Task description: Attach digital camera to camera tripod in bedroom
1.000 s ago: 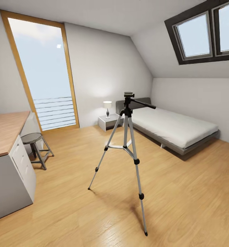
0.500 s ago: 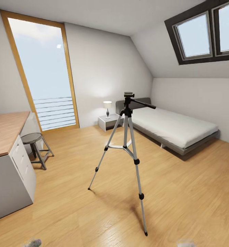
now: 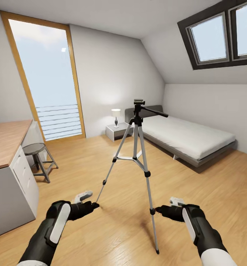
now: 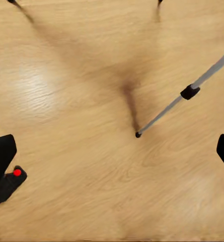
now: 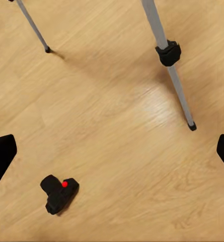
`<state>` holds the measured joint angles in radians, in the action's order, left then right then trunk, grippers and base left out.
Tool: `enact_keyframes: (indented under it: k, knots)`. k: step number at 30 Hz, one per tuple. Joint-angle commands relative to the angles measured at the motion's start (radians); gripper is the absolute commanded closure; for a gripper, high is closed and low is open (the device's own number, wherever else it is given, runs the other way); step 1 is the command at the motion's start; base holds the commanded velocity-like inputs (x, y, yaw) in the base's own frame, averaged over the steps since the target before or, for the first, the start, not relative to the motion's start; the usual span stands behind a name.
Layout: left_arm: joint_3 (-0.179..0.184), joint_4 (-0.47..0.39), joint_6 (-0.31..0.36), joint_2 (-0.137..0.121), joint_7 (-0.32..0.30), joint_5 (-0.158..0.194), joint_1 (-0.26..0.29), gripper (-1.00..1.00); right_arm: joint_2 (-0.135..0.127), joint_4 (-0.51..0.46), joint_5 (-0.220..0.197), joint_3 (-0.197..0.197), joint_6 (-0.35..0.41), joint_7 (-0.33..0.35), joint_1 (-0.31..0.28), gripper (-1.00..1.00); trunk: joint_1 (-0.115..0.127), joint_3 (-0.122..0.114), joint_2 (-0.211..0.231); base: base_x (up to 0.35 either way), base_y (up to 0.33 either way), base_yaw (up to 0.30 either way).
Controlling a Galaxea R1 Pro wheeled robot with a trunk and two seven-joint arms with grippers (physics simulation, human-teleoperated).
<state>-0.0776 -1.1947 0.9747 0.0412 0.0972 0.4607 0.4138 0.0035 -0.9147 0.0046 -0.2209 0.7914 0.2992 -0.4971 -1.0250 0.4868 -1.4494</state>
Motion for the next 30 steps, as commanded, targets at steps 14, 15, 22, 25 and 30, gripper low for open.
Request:
enact_keyframes:
  k: [14,15,22,25,30]
  knots:
    - [0.137,-0.091,0.027,0.090,0.145,-0.014,0.008,-1.00,0.023,-0.132,-0.026,0.001,0.085,0.008,-0.019,-1.00,0.000,0.001,-0.001,0.000,0.000,0.000]
    - [0.140,-0.090,0.026,0.094,0.153,-0.014,0.008,-1.00,0.023,-0.136,-0.027,0.000,0.094,0.008,-0.019,-1.00,0.000,0.001,-0.001,0.000,0.000,0.000]
    - [0.142,-0.096,0.025,0.099,0.173,-0.013,0.008,-1.00,0.024,-0.141,-0.030,0.000,0.110,0.009,-0.020,-1.00,0.000,0.001,-0.001,0.000,0.000,0.000]
    - [0.142,-0.097,0.025,0.099,0.176,-0.012,0.008,-1.00,0.025,-0.140,-0.030,0.002,0.113,0.009,-0.020,-1.00,0.000,0.001,-0.001,0.000,0.000,0.000]
    - [0.142,-0.098,0.025,0.100,0.178,-0.012,0.008,-1.00,0.025,-0.139,-0.031,0.003,0.114,0.009,-0.020,-1.00,0.000,0.001,-0.001,0.000,0.000,0.000]
